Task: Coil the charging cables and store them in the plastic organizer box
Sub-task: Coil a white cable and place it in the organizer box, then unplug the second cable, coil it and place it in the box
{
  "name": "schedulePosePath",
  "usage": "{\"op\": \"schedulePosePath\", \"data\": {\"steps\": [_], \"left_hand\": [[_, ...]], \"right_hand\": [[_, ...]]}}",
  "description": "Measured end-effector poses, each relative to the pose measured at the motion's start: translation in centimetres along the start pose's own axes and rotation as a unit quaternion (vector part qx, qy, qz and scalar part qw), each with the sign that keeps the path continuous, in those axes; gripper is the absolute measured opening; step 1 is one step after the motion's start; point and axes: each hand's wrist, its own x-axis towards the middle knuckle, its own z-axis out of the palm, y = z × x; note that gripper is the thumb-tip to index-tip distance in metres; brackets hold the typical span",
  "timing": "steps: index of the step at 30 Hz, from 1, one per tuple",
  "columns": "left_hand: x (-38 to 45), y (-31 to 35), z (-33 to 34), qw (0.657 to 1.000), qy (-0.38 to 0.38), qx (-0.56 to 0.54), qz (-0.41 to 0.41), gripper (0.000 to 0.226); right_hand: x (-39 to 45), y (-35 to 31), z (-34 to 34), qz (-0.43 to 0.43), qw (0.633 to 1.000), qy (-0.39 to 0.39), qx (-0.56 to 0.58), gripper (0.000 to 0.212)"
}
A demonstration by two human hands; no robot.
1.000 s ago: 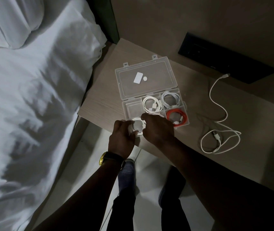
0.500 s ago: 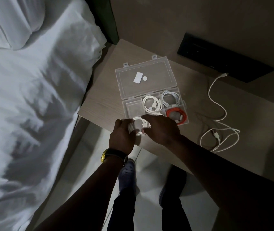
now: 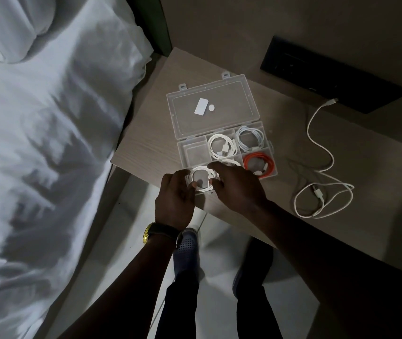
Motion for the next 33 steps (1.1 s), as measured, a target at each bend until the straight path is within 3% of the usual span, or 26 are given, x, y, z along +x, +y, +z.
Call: {"op": "schedulePosePath", "data": {"steps": [7, 13, 18, 20, 22, 24, 26, 29, 33], "left_hand": [[-0.1, 0.0, -0.9, 1.0, 0.028, -0.009, -0.001, 0.027], [-0.2, 2.0, -1.4, 0.998, 0.051, -0.027, 0.018, 0.02], [-0.8, 6.8, 0.1, 0.993, 0.024, -0.075, 0.088, 0.018], [-1.0, 9.0, 1.3, 0.989, 0.006, -0.081, 0.124, 0.016], [-1.0, 10.9, 2.7, 0.984, -0.022, -0.094, 0.15, 0.014], [-1.0, 12.8, 4.0, 0.978, -0.038, -0.107, 0.174, 0.015], [-1.2, 14.5, 5.2, 0.974, -0.049, -0.106, 0.194, 0.014], [-0.8, 16.8, 6.7, 0.967, -0.084, -0.116, 0.211, 0.021], [1.1, 18.9, 8.6, 0.936, -0.211, -0.047, 0.277, 0.068]], "right_hand": [[-1.5, -0.6, -1.4, 0.03, 0.997, 0.025, 0.073, 0.032], [-5.9, 3.2, -6.5, 0.132, 0.973, 0.156, 0.109, 0.024], [-6.3, 9.1, -11.6, 0.183, 0.96, 0.21, -0.011, 0.025], [-5.0, 11.2, -12.8, 0.217, 0.961, 0.153, -0.075, 0.033], [-3.8, 12.5, -13.2, 0.289, 0.952, 0.02, -0.098, 0.043], [-3.1, 13.0, -13.1, 0.343, 0.929, -0.088, -0.108, 0.038], [-3.3, 13.2, -12.7, 0.326, 0.928, -0.133, -0.12, 0.027], [-5.3, 13.4, -13.4, 0.244, 0.959, -0.088, -0.111, 0.019], [-9.9, 12.7, -16.6, 0.079, 0.996, 0.015, -0.029, 0.018]]}}
